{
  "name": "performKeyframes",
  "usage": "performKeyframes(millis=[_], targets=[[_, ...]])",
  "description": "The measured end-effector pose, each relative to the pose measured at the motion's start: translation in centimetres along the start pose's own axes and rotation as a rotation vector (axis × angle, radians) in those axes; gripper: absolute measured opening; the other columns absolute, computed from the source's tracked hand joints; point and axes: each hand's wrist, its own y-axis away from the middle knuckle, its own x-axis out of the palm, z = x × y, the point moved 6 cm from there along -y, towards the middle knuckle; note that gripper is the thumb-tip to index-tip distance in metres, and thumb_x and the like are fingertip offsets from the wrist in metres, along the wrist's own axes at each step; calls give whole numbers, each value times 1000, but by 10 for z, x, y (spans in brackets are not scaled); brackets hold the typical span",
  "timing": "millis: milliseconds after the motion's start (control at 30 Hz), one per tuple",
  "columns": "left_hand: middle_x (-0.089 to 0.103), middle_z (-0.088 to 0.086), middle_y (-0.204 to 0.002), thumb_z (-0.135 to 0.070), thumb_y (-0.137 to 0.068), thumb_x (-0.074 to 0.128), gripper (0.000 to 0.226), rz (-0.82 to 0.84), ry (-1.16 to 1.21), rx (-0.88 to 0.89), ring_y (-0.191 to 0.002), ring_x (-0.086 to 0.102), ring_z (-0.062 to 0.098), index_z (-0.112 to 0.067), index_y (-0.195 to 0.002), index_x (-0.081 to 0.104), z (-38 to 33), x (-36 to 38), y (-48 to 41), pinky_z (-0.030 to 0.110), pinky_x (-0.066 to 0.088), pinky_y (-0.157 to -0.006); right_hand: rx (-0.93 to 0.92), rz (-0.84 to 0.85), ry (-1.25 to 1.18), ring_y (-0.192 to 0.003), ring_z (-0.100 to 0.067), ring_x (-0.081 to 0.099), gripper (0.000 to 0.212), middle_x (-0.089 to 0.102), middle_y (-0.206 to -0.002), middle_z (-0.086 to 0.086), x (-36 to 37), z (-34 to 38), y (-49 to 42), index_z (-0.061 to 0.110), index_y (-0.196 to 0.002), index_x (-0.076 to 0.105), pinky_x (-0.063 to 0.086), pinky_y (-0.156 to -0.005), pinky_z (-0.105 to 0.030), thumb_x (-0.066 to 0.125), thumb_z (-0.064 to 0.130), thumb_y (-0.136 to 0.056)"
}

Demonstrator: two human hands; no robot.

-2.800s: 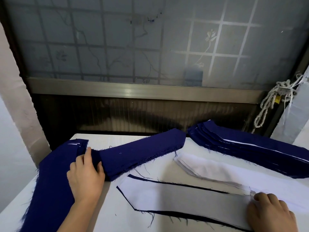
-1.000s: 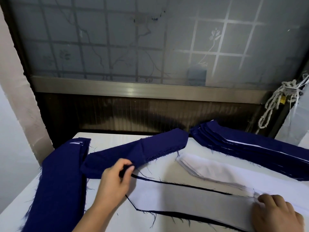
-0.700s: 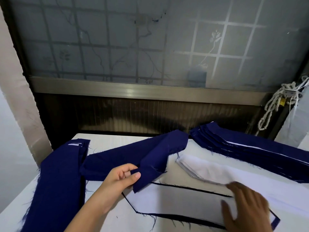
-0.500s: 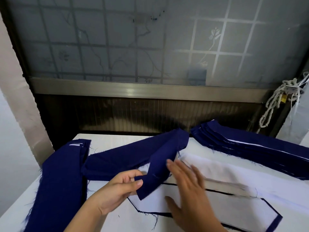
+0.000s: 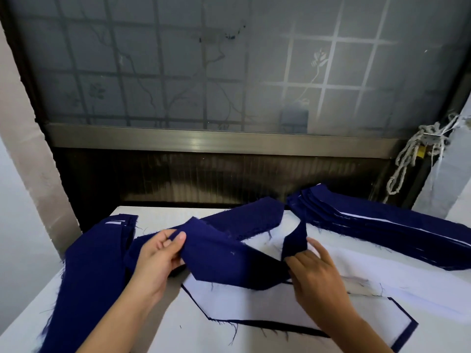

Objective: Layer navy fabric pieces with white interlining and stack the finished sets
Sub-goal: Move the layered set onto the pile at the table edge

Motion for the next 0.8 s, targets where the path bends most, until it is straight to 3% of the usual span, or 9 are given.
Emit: performKeyframes(millis=[167, 300, 400, 467, 533, 600, 700, 800], targets=[[64, -4, -61, -13, -96, 63, 6, -259, -262, 214, -74, 71, 13, -13, -95, 69, -24, -14, 13, 32, 57, -71, 193, -39, 84, -74, -22, 69, 34, 69, -76, 1, -28, -60, 44, 14, -85, 73, 34, -106, -49, 80, -6, -58], [68, 8, -75, -14, -92, 68, 9, -308, -421, 258, -75, 70, 24, -21, -87, 67, -17, -21, 26, 27, 56, -64, 356, -160, 23, -72, -27, 68, 23, 68, -75, -1, -46, -97, 80, 7, -92, 71, 35, -103, -48, 73, -5, -73], [67, -5, -71, -17, -90, 69, 15, -277, -658, 348, -63, 64, 11, -27, -80, 64, -8, -15, 35, 14, 46, -53, 547, -189, -128, -67, -32, 63, 34, 63, -69, -1, -45, -116, 102, 3, -100, 69, 44, -93, -51, 76, -11, -70], [62, -5, -62, -20, -91, 68, 15, -249, -749, 348, -54, 57, 9, -27, -79, 62, 1, -12, 36, 17, 42, -50, 667, -221, -244, -63, -31, 57, 40, 61, -71, -3, -45, -125, 113, 2, -105, 66, 47, -74, -41, 75, -12, -69], [59, -2, -56, -20, -91, 68, 17, -220, -800, 321, -48, 52, 8, -27, -78, 60, 10, -10, 34, 17, 38, -49, 827, -246, -339, -61, -27, 53, 39, 59, -74, 1, -43, -133, 124, 9, -111, 62, 40, -63, -36, 72, -6, -76], [59, -2, -54, -20, -91, 69, 19, -175, -889, 296, -49, 53, 9, -27, -77, 58, 20, -8, 33, 18, 41, -51, 909, -221, -379, -61, -27, 55, 39, 59, -76, 5, -36, -137, 131, 16, -115, 57, 40, -62, -38, 70, 0, -81], [59, -5, -53, -22, -90, 70, 22, -114, -1029, 269, -48, 53, 10, -30, -75, 55, 33, -7, 33, 31, 45, -49, 929, -141, -387, -69, -32, 59, 41, 63, -80, -1, -25, -136, 134, 18, -119, 55, 43, -66, -39, 70, 6, -83], [59, -11, -55, -25, -90, 69, 25, -111, -1107, 270, -49, 54, 8, -36, -75, 53, 36, -6, 32, 26, 39, -46, 958, -80, -336, -75, -32, 61, 36, 64, -80, -2, -22, -139, 135, 20, -118, 56, 42, -66, -37, 68, 12, -85]])
